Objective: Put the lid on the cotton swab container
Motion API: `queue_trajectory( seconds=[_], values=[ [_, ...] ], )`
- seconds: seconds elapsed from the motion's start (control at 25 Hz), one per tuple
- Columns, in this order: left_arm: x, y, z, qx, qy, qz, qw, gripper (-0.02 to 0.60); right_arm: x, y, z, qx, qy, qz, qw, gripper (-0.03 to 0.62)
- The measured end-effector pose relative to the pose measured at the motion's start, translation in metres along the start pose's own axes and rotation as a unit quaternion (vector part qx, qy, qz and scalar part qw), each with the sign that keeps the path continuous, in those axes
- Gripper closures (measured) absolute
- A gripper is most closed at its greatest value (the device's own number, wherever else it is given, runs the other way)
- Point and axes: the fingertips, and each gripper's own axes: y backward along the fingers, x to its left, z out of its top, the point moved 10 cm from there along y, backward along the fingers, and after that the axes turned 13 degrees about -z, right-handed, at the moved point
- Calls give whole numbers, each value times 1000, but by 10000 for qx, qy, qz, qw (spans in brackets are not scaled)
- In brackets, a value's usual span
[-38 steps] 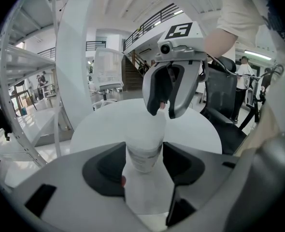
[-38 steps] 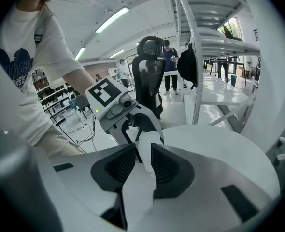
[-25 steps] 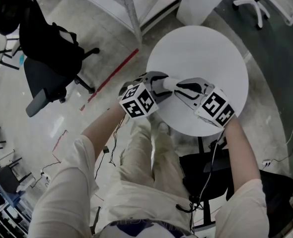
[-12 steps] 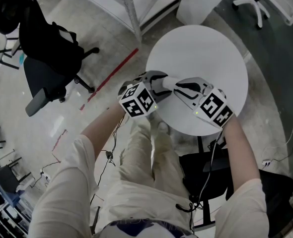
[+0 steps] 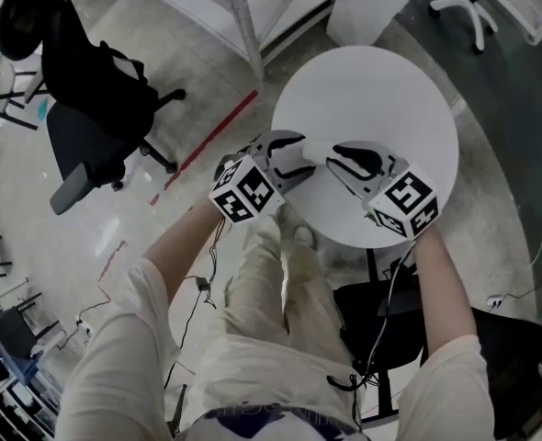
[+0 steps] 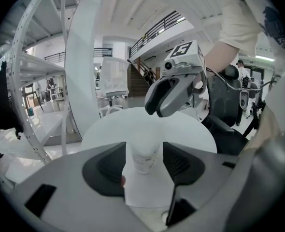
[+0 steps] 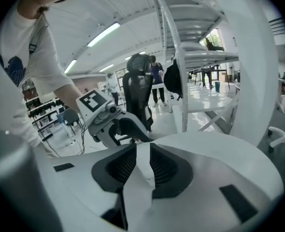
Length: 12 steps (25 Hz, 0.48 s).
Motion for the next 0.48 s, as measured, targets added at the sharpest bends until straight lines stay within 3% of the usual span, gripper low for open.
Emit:
queue_trajectory(
  seconds=[0.16,0.28,0.48],
  values=[
    [-17,29,13,-241,17,277,9993,344,2,25,14,-571,-526,-553,9954,497],
    [-27,57,35,-634,189,802,9946,345,7,52,31,-1011,-744,-1115,9858,497],
    [-43,103,94,-1459,405,2140,9650,345,29,95,65,-1443,-617,-2235,9620,509]
  ],
)
